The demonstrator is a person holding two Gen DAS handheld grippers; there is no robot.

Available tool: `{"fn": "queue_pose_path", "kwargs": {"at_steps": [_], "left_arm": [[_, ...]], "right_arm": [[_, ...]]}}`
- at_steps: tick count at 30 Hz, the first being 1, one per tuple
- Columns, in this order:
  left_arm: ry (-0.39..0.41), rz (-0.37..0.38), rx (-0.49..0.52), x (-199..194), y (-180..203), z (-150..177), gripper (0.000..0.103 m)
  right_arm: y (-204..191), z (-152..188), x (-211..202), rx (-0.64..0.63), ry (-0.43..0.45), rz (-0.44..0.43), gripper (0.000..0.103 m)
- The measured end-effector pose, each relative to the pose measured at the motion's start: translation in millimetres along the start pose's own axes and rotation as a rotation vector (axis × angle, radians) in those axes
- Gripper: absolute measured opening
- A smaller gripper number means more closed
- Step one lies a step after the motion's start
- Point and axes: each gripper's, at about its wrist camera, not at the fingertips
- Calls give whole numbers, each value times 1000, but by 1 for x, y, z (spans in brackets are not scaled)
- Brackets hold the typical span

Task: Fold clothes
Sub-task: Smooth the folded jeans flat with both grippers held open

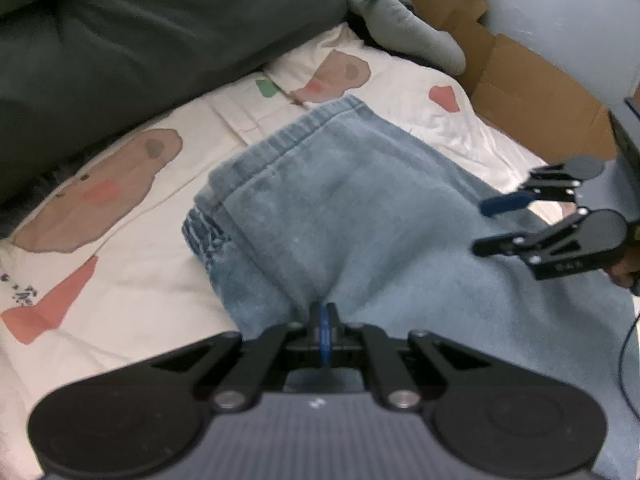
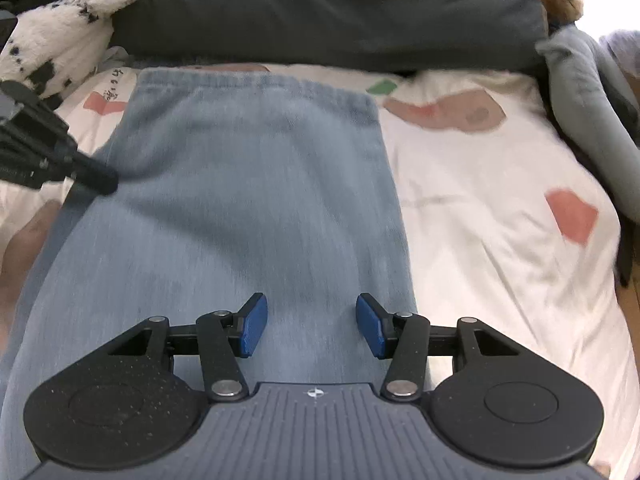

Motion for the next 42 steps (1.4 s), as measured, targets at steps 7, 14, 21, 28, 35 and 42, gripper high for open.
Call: {"fn": "queue_pose_path", "kwargs": {"at_steps": [7, 14, 21, 28, 35, 42], "left_arm": [[34, 10, -25, -24, 15, -4, 4], [6, 96, -45, -19, 44, 3, 4], [-61, 123, -13, -15, 58, 29, 4], [-72, 111, 16, -16, 65, 25, 5], [-80, 162, 24, -18, 80, 24, 5], [-99, 229, 42, -14, 106, 24, 5]], "right_arm": [[4, 19, -32, 5, 3, 40, 54], [6, 31, -41, 15, -8, 67, 55], [6, 52, -53, 27, -50, 64, 55], [9, 85, -81, 44, -106, 73, 54], [15, 117, -113, 78, -133, 97, 54], [12, 143, -139, 115, -136, 138, 54]]}}
Point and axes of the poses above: each gripper's, at about its wrist camera, not at the fingertips, and x roughly the way its jaws point, y to its right, z to its underside, and after that the axes turned 10 degrees about y, right-handed
